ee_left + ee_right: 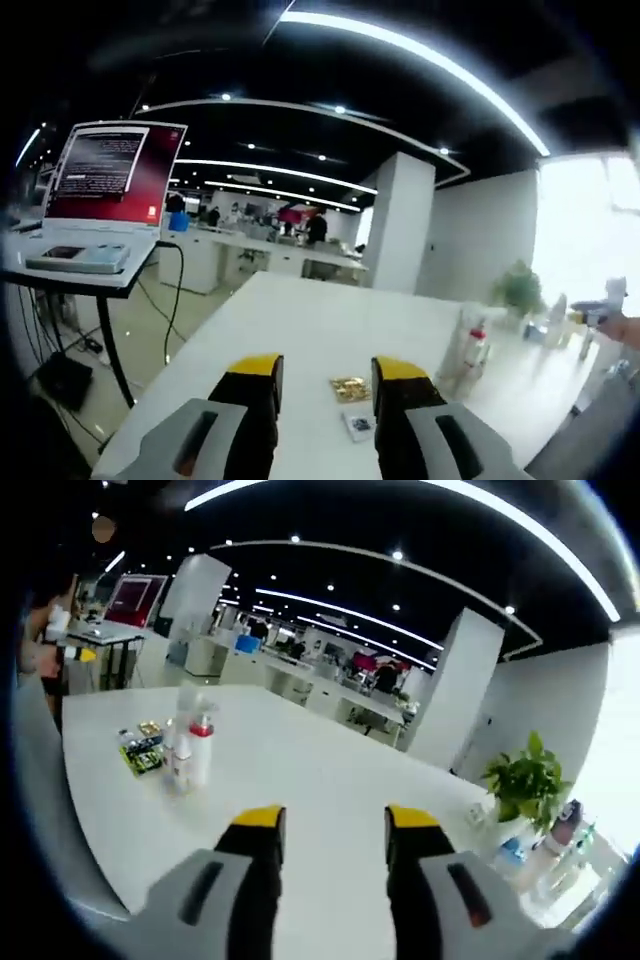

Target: Arrange the skincare products in the storage area until every visible bottle or jar stands upright without overlapping.

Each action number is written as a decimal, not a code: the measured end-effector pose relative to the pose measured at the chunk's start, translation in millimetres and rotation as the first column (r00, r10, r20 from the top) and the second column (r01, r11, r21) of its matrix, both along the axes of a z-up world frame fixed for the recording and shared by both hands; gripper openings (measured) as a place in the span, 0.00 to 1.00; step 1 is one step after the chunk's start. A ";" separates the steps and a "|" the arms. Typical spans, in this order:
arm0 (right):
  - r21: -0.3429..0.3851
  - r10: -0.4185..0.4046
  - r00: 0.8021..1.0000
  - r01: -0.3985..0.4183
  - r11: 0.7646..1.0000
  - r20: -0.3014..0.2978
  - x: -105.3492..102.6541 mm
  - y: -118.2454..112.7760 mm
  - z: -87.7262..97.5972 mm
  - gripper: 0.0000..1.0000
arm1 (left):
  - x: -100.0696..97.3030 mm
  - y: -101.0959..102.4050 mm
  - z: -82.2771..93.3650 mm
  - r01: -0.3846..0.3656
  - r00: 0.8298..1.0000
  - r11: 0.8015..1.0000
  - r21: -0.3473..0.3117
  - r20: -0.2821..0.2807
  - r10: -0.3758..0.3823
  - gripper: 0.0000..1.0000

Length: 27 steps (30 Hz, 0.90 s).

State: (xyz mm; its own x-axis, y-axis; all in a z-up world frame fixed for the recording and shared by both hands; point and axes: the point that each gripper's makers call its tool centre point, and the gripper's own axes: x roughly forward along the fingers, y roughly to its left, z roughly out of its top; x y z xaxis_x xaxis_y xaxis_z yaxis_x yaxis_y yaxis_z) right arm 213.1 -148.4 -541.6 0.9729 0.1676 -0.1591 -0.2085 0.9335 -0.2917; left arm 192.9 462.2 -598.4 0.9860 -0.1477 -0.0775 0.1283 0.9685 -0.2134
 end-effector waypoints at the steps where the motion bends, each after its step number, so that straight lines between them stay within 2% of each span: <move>1: 0.123 -0.003 1.000 0.002 0.992 0.006 -3.6 5.3 1.5 0.39 | -0.1 -2.1 0.0 0.002 1.000 1.000 0.008 0.005 -0.002 0.37; 2: 0.174 0.007 1.000 -0.010 0.985 0.015 -7.0 12.9 1.4 0.39 | -0.1 -3.5 -0.3 0.001 1.000 1.000 0.017 0.009 -0.001 0.37; 3: 0.188 0.004 0.999 -0.010 0.982 0.037 -10.4 19.6 1.8 0.39 | -0.3 -3.5 -0.4 -0.006 1.000 1.000 0.027 0.015 0.005 0.37; 4: 0.176 0.000 0.995 -0.019 0.984 0.102 -16.0 35.0 2.3 0.40 | -0.3 -3.6 1.3 -0.017 0.999 0.999 0.045 0.045 0.015 0.37; 6: 0.210 -0.005 0.991 -0.023 0.977 0.131 -20.3 50.7 -1.2 0.42 | -0.4 -3.6 2.0 -0.025 0.998 0.998 0.053 0.067 0.022 0.38; 7: 0.297 -0.031 0.991 -0.008 0.955 0.127 -23.7 68.5 -12.5 0.43 | -0.8 -5.3 -0.5 -0.026 0.998 0.998 0.055 0.067 0.022 0.39; 9: 0.314 -0.026 0.995 -0.006 0.950 0.099 -26.6 84.7 -24.7 0.43 | -0.9 -6.6 -1.3 -0.023 0.998 0.998 0.054 0.063 0.020 0.38; 11: 0.261 0.008 0.998 -0.024 0.965 0.064 -31.3 120.9 -42.7 0.43 | -2.9 -9.3 0.4 -0.019 0.997 0.998 0.057 0.070 0.015 0.38; 12: 0.268 0.013 0.998 -0.027 0.963 0.054 -32.2 130.8 -47.4 0.43 | -3.8 -10.1 3.2 -0.018 0.996 0.998 0.062 0.083 0.013 0.38; 13: 0.292 0.041 0.999 -0.044 0.955 0.018 -33.8 146.1 -55.7 0.43 | -5.6 -10.0 7.9 -0.024 0.994 0.998 0.066 0.107 0.017 0.38; 15: 0.346 0.055 0.998 -0.041 0.937 -0.032 -35.7 159.3 -65.3 0.43 | -8.4 -9.9 12.0 -0.035 0.992 0.997 0.069 0.127 0.026 0.38; 17: 0.305 0.109 0.988 -0.071 0.950 -0.110 -39.5 167.8 -78.5 0.42 | -11.6 -12.7 12.9 -0.033 0.991 0.998 0.062 0.128 0.025 0.38; 18: 0.264 0.081 0.986 -0.040 0.964 -0.145 -39.7 161.7 -82.3 0.41 | -12.7 -14.4 13.0 -0.029 0.992 0.998 0.062 0.126 0.021 0.38; 20: 0.232 0.051 0.985 -0.012 0.973 -0.162 -39.8 155.9 -84.6 0.37 | -14.0 -15.6 13.0 -0.027 0.992 0.998 0.061 0.124 0.019 0.38; 22: 0.314 0.084 0.976 -0.017 0.949 -0.202 -43.7 166.7 -92.1 0.38 | -17.3 -20.6 14.5 -0.023 0.991 0.996 0.083 0.136 0.011 0.38; 23: 0.305 0.109 0.972 -0.041 0.952 -0.210 -45.3 172.3 -95.8 0.38 | -17.9 -22.9 16.1 -0.016 0.990 0.994 0.105 0.143 0.001 0.38; 24: 0.238 0.113 0.964 -0.054 0.970 -0.239 -46.3 171.8 -99.8 0.38 | -18.4 -24.2 16.3 -0.012 0.990 0.994 0.112 0.144 -0.004 0.38; 26: 0.195 0.120 0.962 -0.072 0.978 -0.247 -46.2 173.6 -101.7 0.37 | -19.2 -26.4 15.0 -0.003 0.990 0.993 0.120 0.141 -0.014 0.38; 27: 0.197 0.129 0.960 -0.080 0.977 -0.250 -46.5 176.7 -103.0 0.37 | -19.9 -28.3 12.8 0.006 0.991 0.992 0.129 0.129 -0.023 0.38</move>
State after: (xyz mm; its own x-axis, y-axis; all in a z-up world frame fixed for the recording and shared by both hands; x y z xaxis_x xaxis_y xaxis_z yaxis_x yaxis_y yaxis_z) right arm 166.6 28.3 -644.6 0.8775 0.3159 -0.3608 -0.3531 0.9347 -0.0405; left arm 173.0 433.9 -585.5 0.9867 -0.1592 0.0321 0.1611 0.9846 -0.0679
